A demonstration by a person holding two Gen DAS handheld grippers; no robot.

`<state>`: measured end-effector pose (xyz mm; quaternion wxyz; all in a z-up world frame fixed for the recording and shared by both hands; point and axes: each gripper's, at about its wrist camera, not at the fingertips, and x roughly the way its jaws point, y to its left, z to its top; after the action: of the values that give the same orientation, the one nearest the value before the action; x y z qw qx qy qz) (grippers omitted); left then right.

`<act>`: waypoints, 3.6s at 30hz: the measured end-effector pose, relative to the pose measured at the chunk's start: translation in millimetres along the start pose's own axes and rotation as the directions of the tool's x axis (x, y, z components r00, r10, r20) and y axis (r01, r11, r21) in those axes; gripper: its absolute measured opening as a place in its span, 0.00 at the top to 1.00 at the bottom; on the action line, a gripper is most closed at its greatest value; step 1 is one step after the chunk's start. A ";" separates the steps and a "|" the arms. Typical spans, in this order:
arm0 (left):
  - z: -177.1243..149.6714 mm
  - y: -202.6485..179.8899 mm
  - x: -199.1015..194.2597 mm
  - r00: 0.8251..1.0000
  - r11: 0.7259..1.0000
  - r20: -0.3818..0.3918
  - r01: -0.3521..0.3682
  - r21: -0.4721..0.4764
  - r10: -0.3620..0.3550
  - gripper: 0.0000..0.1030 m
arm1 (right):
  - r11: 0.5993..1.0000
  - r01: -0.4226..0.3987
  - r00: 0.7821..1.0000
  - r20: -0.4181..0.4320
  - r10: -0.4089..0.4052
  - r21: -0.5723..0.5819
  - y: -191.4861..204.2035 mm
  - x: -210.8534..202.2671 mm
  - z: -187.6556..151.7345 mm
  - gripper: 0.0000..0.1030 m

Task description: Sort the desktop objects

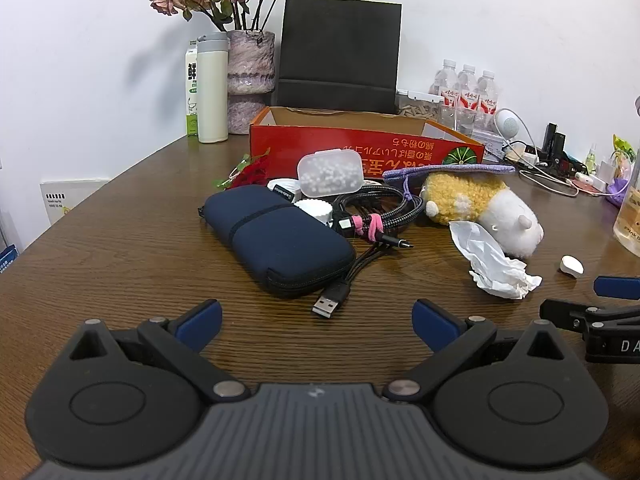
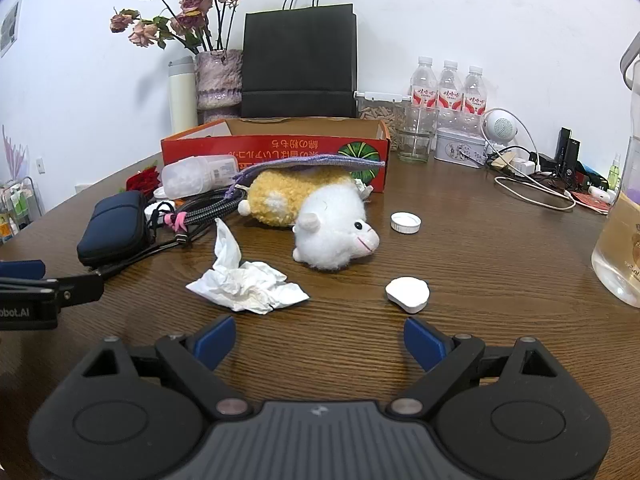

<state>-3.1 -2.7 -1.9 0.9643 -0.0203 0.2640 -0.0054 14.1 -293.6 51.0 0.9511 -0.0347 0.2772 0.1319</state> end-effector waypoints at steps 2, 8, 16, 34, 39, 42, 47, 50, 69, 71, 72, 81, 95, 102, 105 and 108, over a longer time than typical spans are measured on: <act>-0.2 -0.4 -0.4 1.000 1.000 0.000 -0.005 0.002 0.005 0.00 | 1.000 0.000 1.000 0.000 0.000 0.000 -0.1 -0.1 0.1 0.12; -0.4 1.3 -0.4 1.000 1.000 0.001 0.009 -0.009 -0.009 0.00 | 1.000 0.000 1.000 0.000 0.000 0.000 0.0 -0.3 0.5 0.12; -1.7 0.9 -0.4 1.000 1.000 0.005 0.011 -0.009 -0.011 0.00 | 1.000 0.001 1.000 0.001 -0.001 -0.001 0.0 -0.6 0.7 0.12; -1.9 1.0 -0.8 1.000 1.000 0.004 0.011 -0.007 -0.011 0.00 | 1.000 0.000 1.000 0.001 0.000 -0.001 0.6 -1.1 1.2 0.12; -1.5 1.5 -0.2 1.000 1.000 0.002 0.010 -0.005 -0.010 0.00 | 1.000 -0.004 1.000 0.003 0.004 -0.002 0.2 -0.5 1.1 0.12; 0.2 0.9 0.2 1.000 1.000 0.005 0.005 0.006 -0.005 0.00 | 1.000 -0.011 1.000 0.003 0.011 -0.004 -0.4 -0.5 1.8 0.12; 6.9 1.9 1.1 1.000 1.000 0.010 0.002 0.010 -0.002 0.00 | 1.000 -0.014 1.000 0.001 0.014 0.002 -5.9 -0.9 3.8 0.12; 14.6 3.6 3.7 1.000 1.000 0.016 -0.005 0.001 0.005 0.00 | 1.000 0.004 1.000 0.006 -0.004 0.002 -12.5 -0.9 7.9 0.12; 49.1 11.9 38.1 0.997 0.997 -0.017 -0.072 -0.041 0.072 0.00 | 1.000 0.011 0.997 -0.077 -0.010 0.011 -59.5 33.4 31.1 0.73; 50.5 12.4 42.4 0.997 0.996 -0.027 -0.079 -0.044 0.078 0.00 | 1.000 0.002 0.997 -0.077 -0.001 0.010 -60.2 34.1 32.2 0.74; 51.3 12.6 44.4 0.996 0.996 -0.032 -0.082 -0.045 0.080 0.00 | 1.000 -0.003 0.997 -0.077 0.004 0.007 -59.9 34.7 33.0 0.74; 60.4 16.0 65.8 0.989 0.990 -0.088 -0.124 -0.074 0.117 0.00 | 0.999 -0.019 1.000 -0.005 0.019 -0.029 -55.8 29.6 57.2 0.74; 71.9 34.6 95.2 0.975 0.974 -0.131 -0.193 -0.120 0.177 0.00 | 0.998 -0.058 0.996 0.069 0.060 -0.032 -40.6 45.4 85.6 0.74; 73.5 51.6 90.8 0.977 0.984 -0.140 -0.167 -0.055 0.158 0.00 | 0.999 -0.053 0.997 0.058 0.053 -0.008 -45.9 51.2 79.2 0.74; 75.5 61.6 88.5 0.974 0.984 -0.152 -0.175 -0.042 0.167 0.00 | 0.999 -0.051 0.997 0.057 0.051 -0.004 -46.7 53.0 77.9 0.74; 77.8 68.7 87.7 0.969 0.980 -0.167 -0.192 -0.054 0.180 0.00 | 0.999 -0.049 0.997 0.059 0.050 -0.003 -47.1 53.4 78.2 0.74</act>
<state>112.0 66.9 17.5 0.9347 -0.0288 0.3420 0.0926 110.7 -315.6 88.0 0.9553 -0.0248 0.2496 0.1567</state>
